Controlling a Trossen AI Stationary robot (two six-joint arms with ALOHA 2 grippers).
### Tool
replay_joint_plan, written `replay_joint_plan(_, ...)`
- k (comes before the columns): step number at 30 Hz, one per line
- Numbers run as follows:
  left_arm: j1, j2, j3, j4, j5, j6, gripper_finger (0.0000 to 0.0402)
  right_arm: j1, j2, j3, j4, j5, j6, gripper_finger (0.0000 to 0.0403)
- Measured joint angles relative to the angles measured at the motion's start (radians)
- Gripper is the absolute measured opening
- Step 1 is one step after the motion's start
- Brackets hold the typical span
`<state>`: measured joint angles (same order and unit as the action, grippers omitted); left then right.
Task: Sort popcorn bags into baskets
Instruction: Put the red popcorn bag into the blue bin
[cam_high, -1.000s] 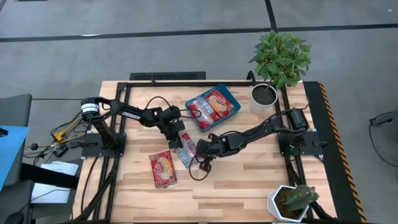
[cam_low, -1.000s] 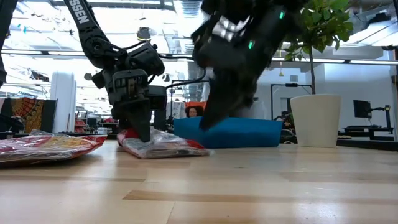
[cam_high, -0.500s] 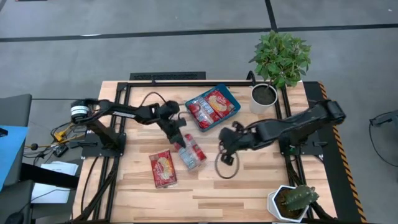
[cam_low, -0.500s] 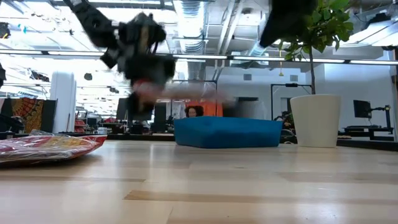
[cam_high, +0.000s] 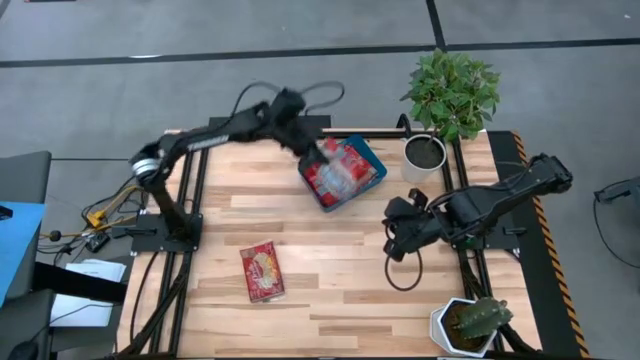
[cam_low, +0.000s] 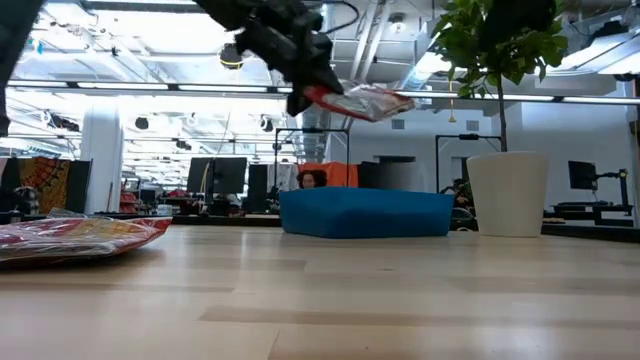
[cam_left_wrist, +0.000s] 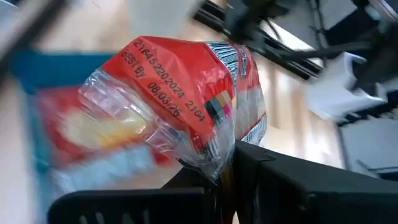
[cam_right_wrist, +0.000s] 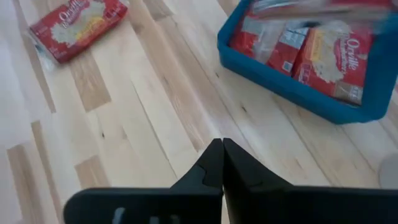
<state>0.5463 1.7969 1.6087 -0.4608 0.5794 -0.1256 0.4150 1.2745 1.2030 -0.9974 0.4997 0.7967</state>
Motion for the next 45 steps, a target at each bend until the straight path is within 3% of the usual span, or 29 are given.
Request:
replay_joint_plan(8,0.068,0.382,0.472,-0.284,0.005,0.111,0.0007,0.014,0.007,0.000,-0.036,-0.001,0.025,0.0028)
replay_joint_plan(15,0.072,0.617,0.698,-0.402,0.023,0.135,0.0012,0.041,0.007,0.000,-0.051,-0.002,0.026,0.0015)
replay_joint_plan(21,0.065,0.662,0.712,-0.405,0.040,0.132,0.0022,0.044,0.007,0.000,-0.090,-0.002,0.057,0.0029)
replay_joint_plan(37,0.017,0.656,0.748,-0.437,-0.182,0.298,0.0227,0.044,0.007,0.000,-0.113,-0.001,0.070,0.0016)
replay_joint_plan(45,0.070,0.584,0.745,-0.606,-0.201,0.342,0.0278,0.043,0.008,0.000,-0.108,-0.001,0.094,0.0034)
